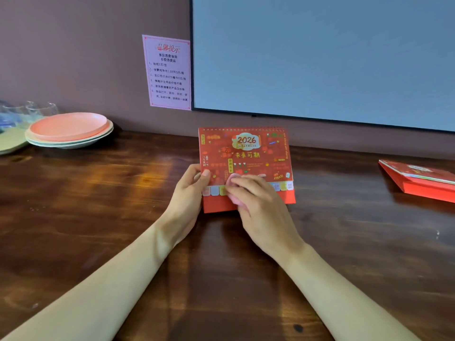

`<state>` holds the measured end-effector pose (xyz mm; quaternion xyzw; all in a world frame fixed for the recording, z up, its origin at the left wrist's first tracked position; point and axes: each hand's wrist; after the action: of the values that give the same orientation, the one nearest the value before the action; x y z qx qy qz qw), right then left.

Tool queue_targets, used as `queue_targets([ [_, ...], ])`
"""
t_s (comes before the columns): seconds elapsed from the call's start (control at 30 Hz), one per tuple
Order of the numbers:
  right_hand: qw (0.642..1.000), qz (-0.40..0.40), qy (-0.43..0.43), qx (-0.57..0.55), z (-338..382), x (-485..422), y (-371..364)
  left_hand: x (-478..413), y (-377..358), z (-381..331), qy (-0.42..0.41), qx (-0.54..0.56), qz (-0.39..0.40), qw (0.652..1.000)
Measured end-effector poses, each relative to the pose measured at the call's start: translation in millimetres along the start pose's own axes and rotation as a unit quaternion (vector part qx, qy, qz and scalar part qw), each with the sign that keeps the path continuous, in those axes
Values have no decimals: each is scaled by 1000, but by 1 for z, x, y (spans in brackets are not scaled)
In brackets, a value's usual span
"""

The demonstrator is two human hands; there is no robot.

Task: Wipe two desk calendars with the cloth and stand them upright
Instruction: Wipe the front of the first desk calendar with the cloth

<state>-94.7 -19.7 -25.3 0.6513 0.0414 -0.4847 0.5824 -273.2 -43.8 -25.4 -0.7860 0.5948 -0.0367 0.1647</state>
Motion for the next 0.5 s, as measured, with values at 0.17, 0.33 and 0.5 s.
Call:
queue_targets([
  [0.17, 989, -124, -70, -45, -14, -6, 12, 5, -1, -2, 7, 8, 22, 1000],
  [0.33, 959, -254, -121, -38, -16, -20, 22, 9, 1, -5, 26, 13, 53, 998],
  [0.5, 975, -205, -78, -23, -6, -27, 14, 9, 1, -6, 33, 32, 73, 996],
])
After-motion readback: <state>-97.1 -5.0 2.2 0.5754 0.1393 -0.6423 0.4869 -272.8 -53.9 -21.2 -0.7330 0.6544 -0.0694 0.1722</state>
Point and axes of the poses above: each hand's wrist, its own x-axis away from the middle knuckle, its own y-axis out of the back of the hand, z = x × y, and after that the axes turned 2 degrees about -y, right-handed
